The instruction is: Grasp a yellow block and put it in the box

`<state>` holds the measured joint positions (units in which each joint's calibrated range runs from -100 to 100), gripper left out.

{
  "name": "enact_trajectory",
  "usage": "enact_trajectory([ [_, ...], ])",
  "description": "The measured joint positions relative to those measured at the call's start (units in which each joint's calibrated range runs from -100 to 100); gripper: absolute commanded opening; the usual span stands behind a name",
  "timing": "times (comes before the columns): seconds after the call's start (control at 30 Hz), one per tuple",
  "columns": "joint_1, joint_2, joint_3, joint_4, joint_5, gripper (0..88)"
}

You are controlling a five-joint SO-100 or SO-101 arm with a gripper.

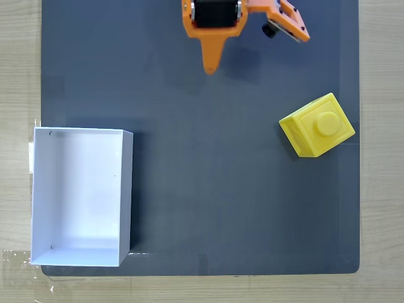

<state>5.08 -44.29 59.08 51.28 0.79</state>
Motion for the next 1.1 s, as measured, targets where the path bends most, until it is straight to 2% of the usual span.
enact_trajectory([
  [0.2,-6.75,17.87,-27.91,16.70,0.00,3.1],
  [0.27,-9.36,22.59,-37.04,22.59,0.00,5.5],
  [0.33,-10.98,26.80,-45.26,28.04,0.00,12.4],
  [0.5,-15.20,35.65,-61.07,37.82,0.00,36.8],
  [0.63,-15.38,42.56,-67.03,41.02,1.48,48.1],
  [0.87,-16.55,52.68,-69.83,41.02,6.39,51.0],
  [1.1,-20.24,61.44,-75.61,40.93,7.18,51.1],
])
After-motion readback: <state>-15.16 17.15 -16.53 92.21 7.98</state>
